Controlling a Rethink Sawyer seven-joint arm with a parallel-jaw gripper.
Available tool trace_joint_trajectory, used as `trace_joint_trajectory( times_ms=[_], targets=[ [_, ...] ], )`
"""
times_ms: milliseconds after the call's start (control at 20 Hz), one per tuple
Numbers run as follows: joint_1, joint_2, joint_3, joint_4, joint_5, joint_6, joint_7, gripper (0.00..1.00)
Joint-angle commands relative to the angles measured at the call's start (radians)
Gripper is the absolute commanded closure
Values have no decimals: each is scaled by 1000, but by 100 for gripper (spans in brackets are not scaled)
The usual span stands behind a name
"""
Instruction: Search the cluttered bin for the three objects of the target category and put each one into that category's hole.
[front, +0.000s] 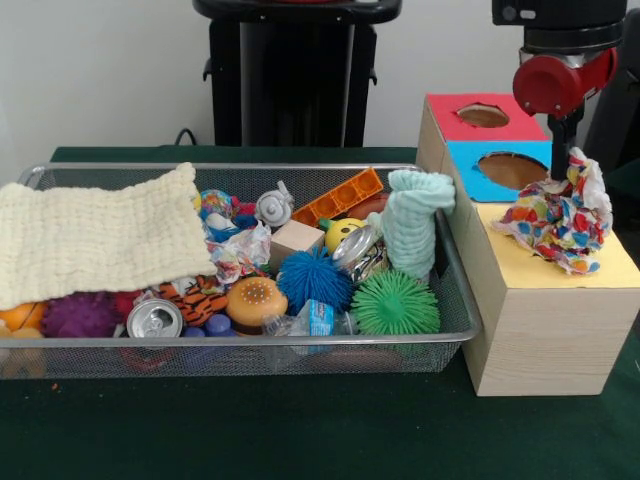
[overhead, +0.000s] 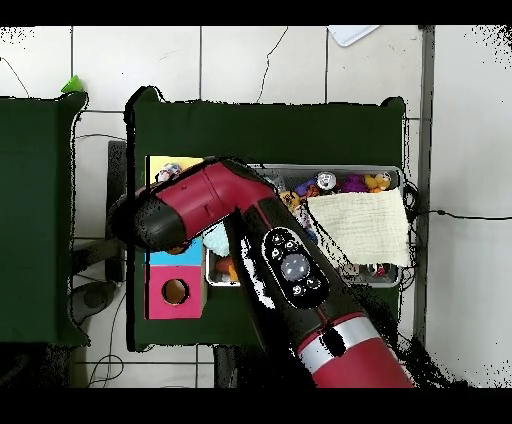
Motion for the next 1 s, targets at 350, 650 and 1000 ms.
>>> trace_joint_trajectory(
  times_ms=[350, 650, 1000],
  targets=[
    [84, 111, -194, -18, -139, 9, 87, 100],
    [96, 131, -207, -35, -135, -24, 94, 100],
    [103, 136, -198, -34, -104, -19, 83, 100]
  ],
)
